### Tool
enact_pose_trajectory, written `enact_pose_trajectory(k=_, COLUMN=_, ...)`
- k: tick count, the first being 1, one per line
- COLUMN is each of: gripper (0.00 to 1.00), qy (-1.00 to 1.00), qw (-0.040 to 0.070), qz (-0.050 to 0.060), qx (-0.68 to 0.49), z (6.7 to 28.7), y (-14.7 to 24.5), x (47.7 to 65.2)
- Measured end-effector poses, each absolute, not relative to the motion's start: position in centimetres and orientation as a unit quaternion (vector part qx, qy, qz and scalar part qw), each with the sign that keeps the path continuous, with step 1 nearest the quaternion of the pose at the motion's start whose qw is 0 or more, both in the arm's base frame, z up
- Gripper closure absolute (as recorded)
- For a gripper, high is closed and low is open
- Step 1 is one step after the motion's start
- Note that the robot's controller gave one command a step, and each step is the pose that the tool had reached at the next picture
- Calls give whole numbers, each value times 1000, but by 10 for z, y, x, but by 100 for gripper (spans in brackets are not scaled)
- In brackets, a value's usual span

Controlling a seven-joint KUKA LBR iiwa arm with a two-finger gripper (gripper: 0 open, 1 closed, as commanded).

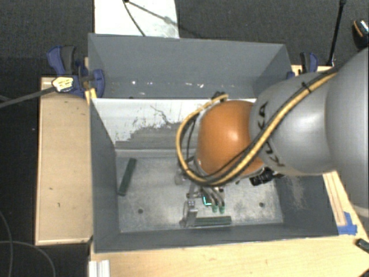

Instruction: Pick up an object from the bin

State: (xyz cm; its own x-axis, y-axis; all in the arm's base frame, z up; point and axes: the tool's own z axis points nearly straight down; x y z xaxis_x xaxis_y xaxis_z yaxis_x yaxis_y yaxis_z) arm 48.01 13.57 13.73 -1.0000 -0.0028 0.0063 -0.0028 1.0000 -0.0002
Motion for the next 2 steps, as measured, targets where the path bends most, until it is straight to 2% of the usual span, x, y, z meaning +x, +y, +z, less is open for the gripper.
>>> enact_pose_trajectory(k=1, gripper=0, qy=-993, qw=-4, qz=0, qx=120, z=71, y=56, x=486)
enact_pose_trajectory(k=2, gripper=0, qy=-939, qw=-3, qz=1, qx=343, z=102, y=7, x=570)
